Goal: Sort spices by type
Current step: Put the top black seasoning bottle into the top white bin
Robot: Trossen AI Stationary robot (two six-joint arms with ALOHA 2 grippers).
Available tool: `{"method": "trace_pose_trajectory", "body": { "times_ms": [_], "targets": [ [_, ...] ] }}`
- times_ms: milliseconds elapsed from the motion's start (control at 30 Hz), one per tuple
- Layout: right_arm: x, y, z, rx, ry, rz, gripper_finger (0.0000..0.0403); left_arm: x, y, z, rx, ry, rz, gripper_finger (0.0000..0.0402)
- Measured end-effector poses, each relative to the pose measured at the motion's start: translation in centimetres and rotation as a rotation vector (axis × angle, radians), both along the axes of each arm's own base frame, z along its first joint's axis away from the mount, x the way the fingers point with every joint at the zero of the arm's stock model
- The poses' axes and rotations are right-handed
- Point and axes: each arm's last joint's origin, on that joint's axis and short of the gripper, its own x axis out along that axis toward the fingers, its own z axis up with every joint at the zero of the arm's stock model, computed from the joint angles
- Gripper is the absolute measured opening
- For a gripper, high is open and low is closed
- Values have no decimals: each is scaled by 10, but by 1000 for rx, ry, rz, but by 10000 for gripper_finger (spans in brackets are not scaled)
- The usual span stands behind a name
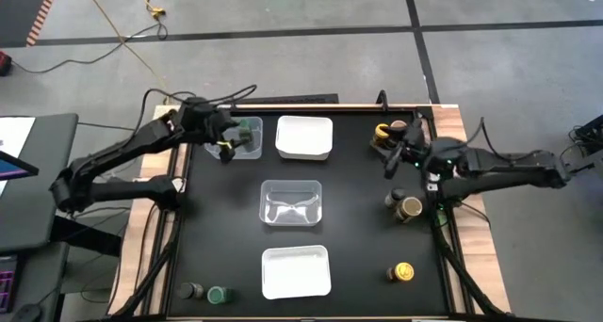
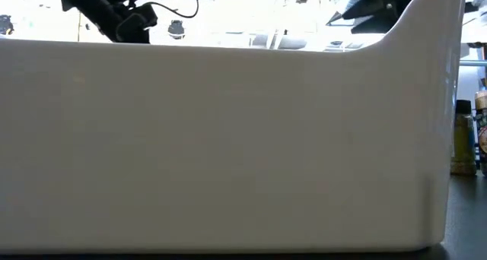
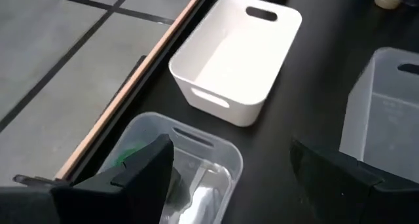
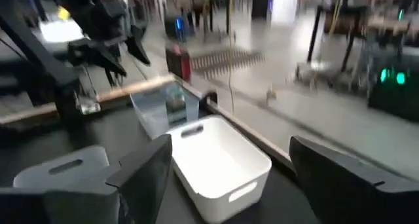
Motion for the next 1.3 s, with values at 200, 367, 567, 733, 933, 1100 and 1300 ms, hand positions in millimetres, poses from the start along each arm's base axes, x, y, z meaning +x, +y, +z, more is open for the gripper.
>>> {"method": "trace_pose_trajectory", "body": {
  "times_ms": [200, 367, 567, 733, 933, 1100, 1300],
  "targets": [
    [31, -8, 37, 256, 151, -142, 312, -11, -8, -6, 22, -4, -11, 290],
    [41, -12, 53, 582, 270, -337, 301, -12, -9, -6, 29, -8, -14, 291],
    [43, -2, 50, 892, 535, -489, 299, -12, -9, -6, 60, 11, -37, 291],
    [43, 16, 37, 952, 738, -552, 299, -12, -9, -6, 85, 26, -55, 291],
    [40, 30, 33, 919, 775, -490, 299, -12, -9, -6, 88, 27, -57, 291],
    [21, 30, 15, 919, 816, -513, 299, -12, -9, -6, 65, 14, -39, 291],
    [12, 29, -9, 955, 756, -419, 299, -12, -9, -6, 39, 0, -19, 291]
  ]
}}
